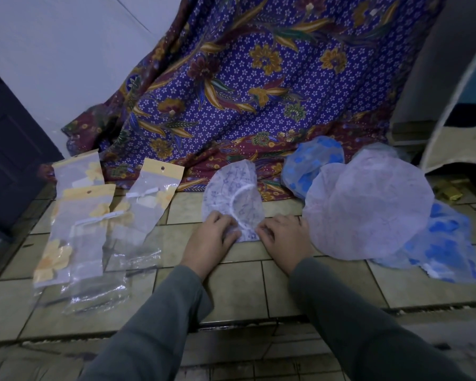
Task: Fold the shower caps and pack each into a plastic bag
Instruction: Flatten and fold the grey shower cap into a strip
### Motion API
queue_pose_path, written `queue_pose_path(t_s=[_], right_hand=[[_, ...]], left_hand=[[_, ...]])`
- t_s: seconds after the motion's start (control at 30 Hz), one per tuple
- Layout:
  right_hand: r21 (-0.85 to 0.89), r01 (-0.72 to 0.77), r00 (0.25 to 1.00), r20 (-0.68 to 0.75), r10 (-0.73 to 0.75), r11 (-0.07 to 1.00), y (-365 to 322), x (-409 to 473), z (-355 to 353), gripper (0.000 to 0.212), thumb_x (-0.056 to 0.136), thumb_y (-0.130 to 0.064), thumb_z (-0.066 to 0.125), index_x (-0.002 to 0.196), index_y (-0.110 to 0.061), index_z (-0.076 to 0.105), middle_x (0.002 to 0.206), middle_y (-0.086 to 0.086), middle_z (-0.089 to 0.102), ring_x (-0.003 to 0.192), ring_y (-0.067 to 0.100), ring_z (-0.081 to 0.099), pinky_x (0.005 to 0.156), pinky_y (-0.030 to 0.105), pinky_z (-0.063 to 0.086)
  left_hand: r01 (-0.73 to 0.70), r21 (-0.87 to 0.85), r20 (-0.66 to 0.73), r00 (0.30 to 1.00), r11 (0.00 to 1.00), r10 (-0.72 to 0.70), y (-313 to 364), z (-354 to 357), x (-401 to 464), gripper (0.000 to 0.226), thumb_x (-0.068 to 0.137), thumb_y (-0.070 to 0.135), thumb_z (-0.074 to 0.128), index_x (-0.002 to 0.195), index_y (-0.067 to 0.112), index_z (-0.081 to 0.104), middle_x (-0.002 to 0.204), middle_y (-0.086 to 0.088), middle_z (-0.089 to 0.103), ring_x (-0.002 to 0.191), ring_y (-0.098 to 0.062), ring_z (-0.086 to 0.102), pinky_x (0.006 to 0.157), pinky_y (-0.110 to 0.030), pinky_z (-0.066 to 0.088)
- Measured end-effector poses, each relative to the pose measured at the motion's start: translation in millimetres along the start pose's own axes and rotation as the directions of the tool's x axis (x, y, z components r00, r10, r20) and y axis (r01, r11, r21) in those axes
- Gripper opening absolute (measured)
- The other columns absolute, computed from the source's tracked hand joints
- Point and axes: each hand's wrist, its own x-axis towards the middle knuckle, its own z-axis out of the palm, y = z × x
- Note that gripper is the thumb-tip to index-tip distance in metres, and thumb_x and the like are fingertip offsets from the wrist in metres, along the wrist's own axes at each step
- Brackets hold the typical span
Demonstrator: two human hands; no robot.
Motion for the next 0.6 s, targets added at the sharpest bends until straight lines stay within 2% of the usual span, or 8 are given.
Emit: queue_pose_path(t_s=[0.07, 0.17, 0.3, 0.43, 0.5, 0.6], right_hand=[[0.007, 0.054, 0.996, -0.078, -0.053, 0.999, 3.9, -0.8, 1.6, 0.017, 0.085, -0.043, 0.058, 0.089, -0.030, 0.069, 0.089, -0.008, 0.061, 0.085, 0.018, 0.053, 0.073, 0.033, 0.027], [-0.020, 0.166, 0.979, -0.118, -0.167, 0.986, 7.0, -1.4, 1.5, 0.023, 0.083, -0.043, 0.051, 0.077, -0.032, 0.070, 0.081, -0.012, 0.062, 0.074, 0.017, 0.052, 0.065, 0.031, 0.019], [-0.016, 0.209, 0.972, -0.105, -0.209, 0.978, 10.4, -3.4, 1.0, 0.028, 0.084, -0.041, 0.046, 0.078, -0.033, 0.072, 0.083, -0.013, 0.064, 0.075, 0.016, 0.052, 0.067, 0.030, 0.020], [-0.032, 0.157, 0.987, -0.019, -0.158, 0.987, 11.7, -6.8, 1.3, 0.040, 0.084, -0.051, 0.038, 0.084, -0.034, 0.074, 0.084, -0.014, 0.066, 0.077, 0.016, 0.057, 0.072, 0.033, 0.024], [-0.022, 0.166, 0.986, 0.007, -0.166, 0.986, 13.0, -5.4, 1.0, 0.042, 0.080, -0.059, 0.041, 0.085, -0.034, 0.075, 0.083, -0.014, 0.065, 0.078, 0.016, 0.056, 0.074, 0.037, 0.035], [-0.043, 0.192, 0.981, 0.014, -0.191, 0.981, 9.1, 0.4, -3.4, 0.033, 0.075, -0.058, 0.055, 0.079, -0.033, 0.075, 0.081, -0.010, 0.061, 0.077, 0.019, 0.054, 0.065, 0.038, 0.042]], left_hand=[[-0.131, 0.077, -0.001, 0.991, 0.988, 0.131, -3.9, 2.1, -1.8, 0.010, 0.087, 0.027, 0.063, 0.094, 0.020, 0.064, 0.094, 0.001, 0.055, 0.083, -0.018, 0.053, 0.070, -0.037, 0.048], [-0.267, 0.202, -0.023, 0.960, 0.942, 0.277, -9.1, 1.3, -3.3, 0.016, 0.089, 0.038, 0.057, 0.088, 0.027, 0.069, 0.089, 0.007, 0.060, 0.082, -0.017, 0.047, 0.069, -0.036, 0.044], [-0.246, 0.187, -0.032, 0.966, 0.951, 0.256, -17.0, -4.4, -6.8, 0.032, 0.083, 0.055, 0.053, 0.091, 0.033, 0.074, 0.092, 0.015, 0.066, 0.089, -0.012, 0.049, 0.073, -0.030, 0.039], [-0.107, 0.012, 0.037, 0.994, 0.994, 0.106, -20.2, -7.7, -6.5, 0.041, 0.072, 0.065, 0.058, 0.096, 0.034, 0.071, 0.098, 0.017, 0.063, 0.098, -0.009, 0.048, 0.088, -0.029, 0.039], [-0.051, -0.047, 0.090, 0.994, 0.998, 0.055, -22.1, -10.5, -1.7, 0.045, 0.066, 0.068, 0.059, 0.097, 0.037, 0.070, 0.097, 0.017, 0.059, 0.100, -0.009, 0.046, 0.090, -0.028, 0.038], [-0.029, -0.090, 0.167, 0.985, 0.995, 0.044, -23.7, -13.1, 4.5, 0.043, 0.066, 0.062, 0.069, 0.100, 0.036, 0.070, 0.097, 0.018, 0.056, 0.101, -0.009, 0.045, 0.090, -0.025, 0.036]])
